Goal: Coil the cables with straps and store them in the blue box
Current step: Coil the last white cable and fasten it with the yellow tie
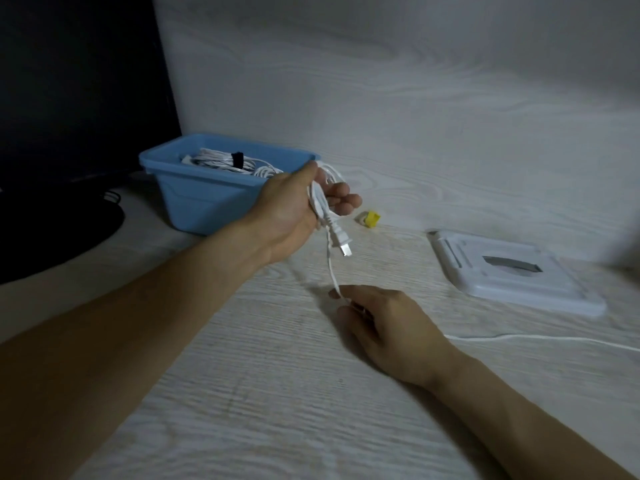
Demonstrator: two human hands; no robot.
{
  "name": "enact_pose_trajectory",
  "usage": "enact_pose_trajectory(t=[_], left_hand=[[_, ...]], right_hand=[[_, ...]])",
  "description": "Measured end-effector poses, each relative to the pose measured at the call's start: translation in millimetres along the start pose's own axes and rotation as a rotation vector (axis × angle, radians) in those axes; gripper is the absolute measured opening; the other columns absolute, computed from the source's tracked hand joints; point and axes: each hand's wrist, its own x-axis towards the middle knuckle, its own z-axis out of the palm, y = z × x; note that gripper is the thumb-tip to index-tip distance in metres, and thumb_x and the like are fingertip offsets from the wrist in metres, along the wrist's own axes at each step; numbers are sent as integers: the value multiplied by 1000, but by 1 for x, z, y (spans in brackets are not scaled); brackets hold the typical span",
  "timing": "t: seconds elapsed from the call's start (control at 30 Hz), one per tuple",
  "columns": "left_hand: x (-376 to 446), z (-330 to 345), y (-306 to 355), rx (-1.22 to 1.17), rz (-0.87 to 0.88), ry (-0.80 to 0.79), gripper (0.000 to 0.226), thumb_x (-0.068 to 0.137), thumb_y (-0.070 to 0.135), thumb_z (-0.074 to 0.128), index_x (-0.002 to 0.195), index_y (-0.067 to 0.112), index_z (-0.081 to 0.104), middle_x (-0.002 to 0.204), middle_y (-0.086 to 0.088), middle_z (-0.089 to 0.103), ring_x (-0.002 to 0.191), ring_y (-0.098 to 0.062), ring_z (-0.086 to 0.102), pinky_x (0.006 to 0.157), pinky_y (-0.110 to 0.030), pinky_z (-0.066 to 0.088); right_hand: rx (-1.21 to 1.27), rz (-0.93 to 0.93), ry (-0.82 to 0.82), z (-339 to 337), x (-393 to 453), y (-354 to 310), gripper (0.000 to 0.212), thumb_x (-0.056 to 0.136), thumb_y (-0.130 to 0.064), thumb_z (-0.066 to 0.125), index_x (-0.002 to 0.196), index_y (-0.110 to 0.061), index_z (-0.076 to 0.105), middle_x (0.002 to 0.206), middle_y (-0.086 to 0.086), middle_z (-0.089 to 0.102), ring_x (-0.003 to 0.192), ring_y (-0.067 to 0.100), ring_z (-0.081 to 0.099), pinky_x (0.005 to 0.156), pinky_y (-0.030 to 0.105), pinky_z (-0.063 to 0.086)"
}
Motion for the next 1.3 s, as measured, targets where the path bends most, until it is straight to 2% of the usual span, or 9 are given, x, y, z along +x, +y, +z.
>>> enact_pose_trajectory(t=[0.1,0.23,0.5,0.63,0.77,0.87,1.1,1.2,1.3], left_hand=[[1,-2,-4,88,20,123,38,105,21,35,68,13,42,52,-8,57,43,-18,55,47,-24,45],[-3,-2,-15,379,67,148,40,107,27,32,70,14,43,48,-1,51,36,-13,41,39,-18,32],[-15,2,-46,708,69,-41,24,104,10,41,84,7,53,71,-4,56,60,-13,57,64,-28,48],[-13,3,-47,521,93,124,21,100,1,46,82,7,56,59,-1,62,54,-8,63,63,-24,54],[-1,5,-29,-28,4,276,25,101,2,45,78,-1,55,60,-5,63,51,-13,64,60,-26,57],[-2,3,-32,76,24,264,23,101,2,47,81,-2,57,60,-4,64,53,-13,65,59,-25,57],[-16,-4,-31,765,111,-181,20,94,-14,43,94,-4,60,85,-15,67,64,-17,65,67,-29,54],[-26,-2,-23,902,-61,-479,21,93,-9,47,82,-1,63,70,-18,62,56,-21,52,55,-31,44],[-29,-2,-20,775,-324,-661,37,98,19,42,70,2,59,49,-5,50,38,-14,39,42,-28,25]], right_hand=[[56,-80,-59,0,2,-10,40,103,-44,36,118,-21,64,102,0,71,87,20,67,72,35,53],[50,-133,-140,-3,2,-22,34,102,-42,46,103,-15,66,79,-4,64,69,15,59,63,37,47],[63,-141,-146,-10,0,-17,36,99,-33,46,86,-7,68,65,-2,58,58,16,49,59,38,43],[43,-136,-160,-5,0,-15,34,98,-30,47,84,-7,67,65,-1,58,58,17,49,59,38,43],[-1,-113,-152,3,-1,-11,38,101,-37,41,81,-15,64,68,-1,62,62,21,54,60,41,45],[12,-121,-130,3,-1,-14,38,100,-35,41,80,-14,65,66,-2,61,59,20,53,59,41,44],[23,-75,227,-22,1,-18,23,95,-19,62,73,-16,66,60,-8,53,53,6,47,56,20,39],[16,-40,460,-32,0,-13,9,90,-21,73,82,-19,75,61,-11,56,51,4,47,57,11,36],[-73,-3,592,-38,1,-1,24,86,-36,76,75,-14,73,60,-13,52,52,6,46,57,5,32]])
